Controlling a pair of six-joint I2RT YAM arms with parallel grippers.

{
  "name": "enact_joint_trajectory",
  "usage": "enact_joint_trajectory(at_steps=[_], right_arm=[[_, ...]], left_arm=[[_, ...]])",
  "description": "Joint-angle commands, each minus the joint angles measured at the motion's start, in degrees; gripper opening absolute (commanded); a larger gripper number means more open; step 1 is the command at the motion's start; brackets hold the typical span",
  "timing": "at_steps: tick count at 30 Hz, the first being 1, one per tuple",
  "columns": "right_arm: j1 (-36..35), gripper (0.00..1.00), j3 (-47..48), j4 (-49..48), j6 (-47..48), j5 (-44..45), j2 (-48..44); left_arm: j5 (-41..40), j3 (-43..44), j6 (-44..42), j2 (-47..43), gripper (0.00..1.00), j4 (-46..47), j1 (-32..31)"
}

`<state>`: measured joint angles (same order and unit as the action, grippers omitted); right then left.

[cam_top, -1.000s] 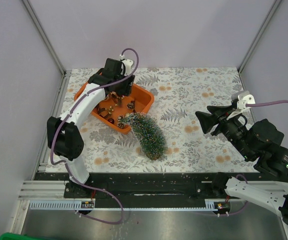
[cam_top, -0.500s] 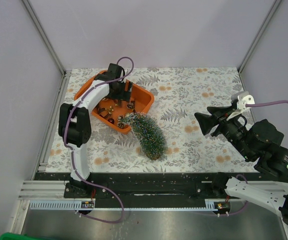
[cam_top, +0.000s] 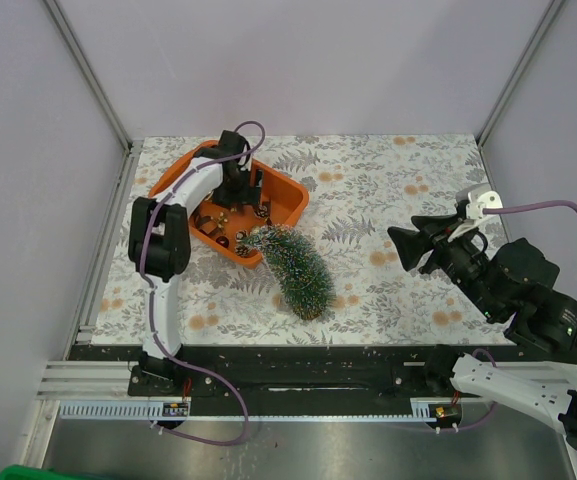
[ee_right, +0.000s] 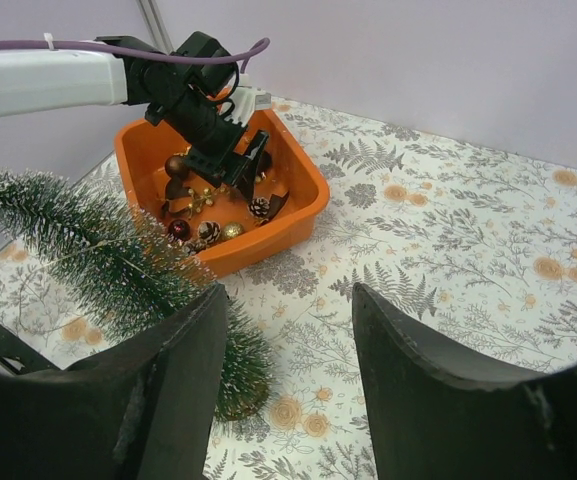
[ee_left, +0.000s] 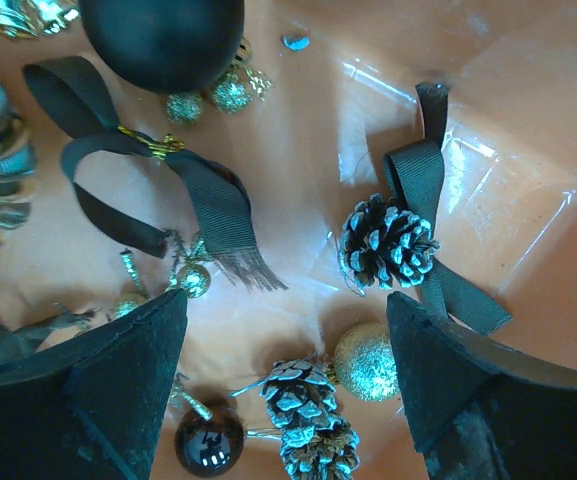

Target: Decorate the small christmas tree

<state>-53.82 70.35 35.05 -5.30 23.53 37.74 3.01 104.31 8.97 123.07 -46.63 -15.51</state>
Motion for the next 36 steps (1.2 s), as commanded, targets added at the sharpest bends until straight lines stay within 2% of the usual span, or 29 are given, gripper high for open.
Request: enact_joint_trajectory(at_steps=[1,7,8,11,13,14,16,20,24,25,27,28,31,33,36], right_arm=[[0.39,0.60,-0.38,-0.95,0.20,1.87,0.58],[0.30,0.60,-1.00,-1.12,0.64,2.49,1.02],[0.38,0.60,-1.26,-1.12,0.73,2.49,0.94],[0.39,0.60,-1.62,-1.47,0.73,2.57,1.02],[0.39,0.59,-1.79,-1.39,0.82,2.58,1.20],[0.39,0.59,-1.88,-1.47,0.82,2.57,1.29],[0.38,0.59,-2.14,-1.47,0.82,2.40,1.38],[0.39,0.59,-2.67,-1.47,0.82,2.40,1.46],[0.39,0.59,-3.11,-1.56,0.90,2.22,1.81],[0.39,0.59,-3.28,-1.65,0.91,1.87,1.90],[0.39,0.59,-3.81,-2.17,0.91,1.87,1.99],[0.39,0.59,-4.16,-2.35,0.91,1.87,1.99],[0.39,0.59,-5.13,-2.97,0.64,1.70,1.90],[0.39,0.59,-5.74,-3.41,0.38,1.43,1.73],[0.38,0.59,-6.71,-4.20,-0.41,1.00,1.20]], left_arm=[[2.70,3.44,3.41,1.73,0.84,-2.06,0.21],[6.84,6.07,4.30,5.25,0.83,-4.87,1.36],[7.19,6.60,4.13,5.69,0.80,-5.31,1.44],[7.28,7.83,4.12,7.18,0.65,-6.28,1.44],[7.36,8.45,3.86,7.80,0.47,-6.72,1.44],[7.63,8.80,3.42,7.80,0.42,-6.89,1.53],[8.68,8.54,2.72,7.19,0.38,-6.80,1.45],[9.21,6.17,2.02,3.16,0.36,-5.58,1.44],[4.66,3.18,0.96,-0.36,0.36,-3.38,1.45],[3.08,3.00,0.09,-1.07,0.39,-3.29,1.53],[1.57,2.13,-0.62,-2.12,0.57,-3.03,1.10],[0.00,2.04,-0.71,-2.56,0.63,-3.03,0.66],[-2.65,1.60,-0.62,-3.09,0.75,-2.50,-0.31],[-2.74,2.12,0.25,-2.05,0.90,-2.32,-0.31],[-1.78,6.68,1.57,1.29,0.95,-6.00,-0.22]])
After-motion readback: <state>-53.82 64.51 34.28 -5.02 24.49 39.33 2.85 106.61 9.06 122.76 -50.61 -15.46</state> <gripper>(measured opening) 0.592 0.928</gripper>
